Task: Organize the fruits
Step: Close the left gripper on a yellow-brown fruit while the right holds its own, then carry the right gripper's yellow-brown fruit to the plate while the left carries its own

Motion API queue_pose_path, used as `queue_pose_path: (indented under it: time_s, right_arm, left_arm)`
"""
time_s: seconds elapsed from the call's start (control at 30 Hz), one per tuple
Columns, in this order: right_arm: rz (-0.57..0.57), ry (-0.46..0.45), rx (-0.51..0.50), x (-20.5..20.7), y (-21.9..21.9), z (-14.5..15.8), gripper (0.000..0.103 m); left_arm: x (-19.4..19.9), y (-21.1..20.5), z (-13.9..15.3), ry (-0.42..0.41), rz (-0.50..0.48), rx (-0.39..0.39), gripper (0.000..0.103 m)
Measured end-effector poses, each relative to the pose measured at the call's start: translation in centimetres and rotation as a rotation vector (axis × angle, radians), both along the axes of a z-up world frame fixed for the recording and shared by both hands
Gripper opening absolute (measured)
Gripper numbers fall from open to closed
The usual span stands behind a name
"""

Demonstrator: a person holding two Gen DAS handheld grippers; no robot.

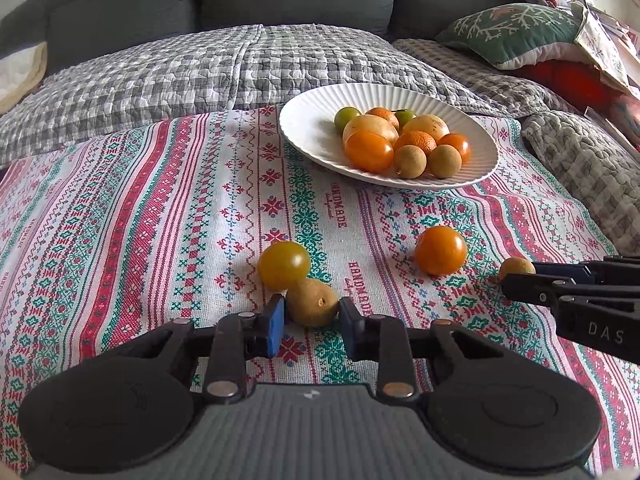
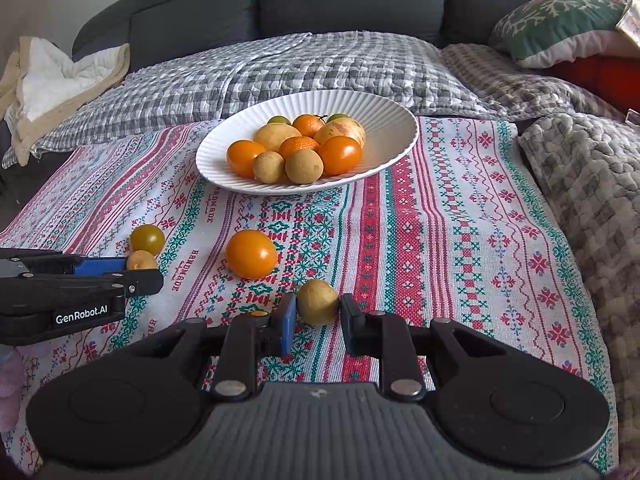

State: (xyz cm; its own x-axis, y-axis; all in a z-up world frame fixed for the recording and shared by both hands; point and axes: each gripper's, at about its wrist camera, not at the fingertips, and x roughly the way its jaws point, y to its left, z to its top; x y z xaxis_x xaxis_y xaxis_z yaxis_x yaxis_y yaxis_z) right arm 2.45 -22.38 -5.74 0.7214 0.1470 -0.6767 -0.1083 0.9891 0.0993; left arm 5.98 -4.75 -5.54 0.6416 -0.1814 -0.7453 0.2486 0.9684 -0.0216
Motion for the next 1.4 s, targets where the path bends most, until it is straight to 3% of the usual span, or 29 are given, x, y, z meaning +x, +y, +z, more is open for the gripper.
queue_pose_path:
  time_s: [0.37, 0.93, 1.4]
  right_arm:
    - [0.017, -0.011, -0.01, 0.2, 0.5, 0.9, 0.021]
    - [-0.011, -0.085, 0.061, 0.2, -0.6, 3.2, 0.021]
    - [-0.077, -0.138, 0.085, 4.9, -3.4, 4.1, 0.021]
  left_arm:
    - [0.0, 0.5, 1.0, 0.037, 0.001, -0.04, 0.017]
    - [0.1, -0.5, 3.2, 0.008, -0.046, -0.106, 0.017]
    - [6.6, -1.0, 4.7, -0.086, -0.044, -0.093, 0.018]
